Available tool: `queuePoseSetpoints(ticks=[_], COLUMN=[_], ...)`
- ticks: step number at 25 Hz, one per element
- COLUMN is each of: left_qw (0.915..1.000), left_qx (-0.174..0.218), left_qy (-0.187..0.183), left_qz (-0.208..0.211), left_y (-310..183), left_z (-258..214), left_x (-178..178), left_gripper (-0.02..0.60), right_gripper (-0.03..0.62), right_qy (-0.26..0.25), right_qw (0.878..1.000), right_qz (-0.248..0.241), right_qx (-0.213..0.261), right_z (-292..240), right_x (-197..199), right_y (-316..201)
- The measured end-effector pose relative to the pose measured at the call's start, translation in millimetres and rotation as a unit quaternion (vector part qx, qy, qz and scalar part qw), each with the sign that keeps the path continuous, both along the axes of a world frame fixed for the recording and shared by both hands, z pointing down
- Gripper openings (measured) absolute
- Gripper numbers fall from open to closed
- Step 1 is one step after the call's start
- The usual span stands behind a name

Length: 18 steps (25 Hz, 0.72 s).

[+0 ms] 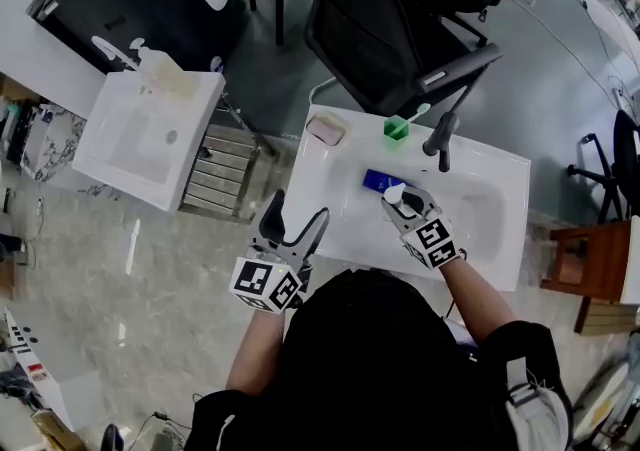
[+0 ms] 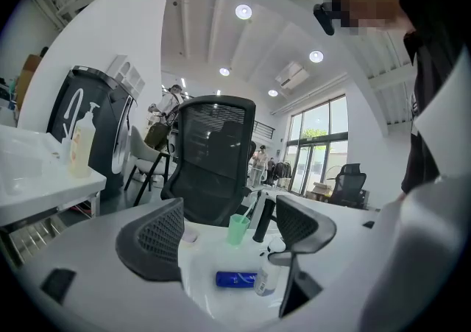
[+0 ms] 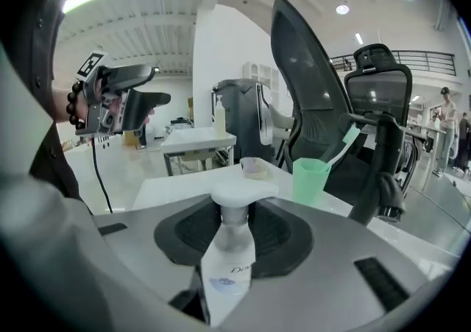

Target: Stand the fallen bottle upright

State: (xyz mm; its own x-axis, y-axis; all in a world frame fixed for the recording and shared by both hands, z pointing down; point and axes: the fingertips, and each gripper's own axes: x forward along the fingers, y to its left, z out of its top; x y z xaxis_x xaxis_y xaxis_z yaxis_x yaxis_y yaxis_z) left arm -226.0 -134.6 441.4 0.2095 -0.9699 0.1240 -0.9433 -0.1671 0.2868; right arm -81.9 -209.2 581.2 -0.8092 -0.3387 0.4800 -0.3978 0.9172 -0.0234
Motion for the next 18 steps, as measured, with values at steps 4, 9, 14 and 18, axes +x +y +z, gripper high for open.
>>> queuePoseSetpoints(ticks=[4,9,14,18], left_qw=[0.9998,0.9985,0.9959,0.9927], left_qx=[0.006,0.010,0.019,0.022], left_qy=[-0.002,-0.001,0.004,0.007], left_qz=[0.019,0.053,0.089,0.119], left_y=[-4.7,-14.9,-30.4,-41.8], left_z=[-3.9,-3.4,-5.8,-7.5], left_x=[8.5,26.8,47.5,68.0], left_gripper=[0.391,0.391,0.391,0.391], right_gripper=[0.129,0.129,0.129,0.129], right_qy=[-0.032,-0.070,-0.084,-0.090], right_qw=[0.999,0.996,0.993,0.989], right_qz=[0.012,0.040,0.072,0.105], right_qx=[0.014,0.030,0.048,0.056], right_z=[-26.6,-60.0,-81.7,-91.6], right_x=[1.8,14.5,38.7,62.9], right_y=[0.1,1.9,-3.3,-11.4])
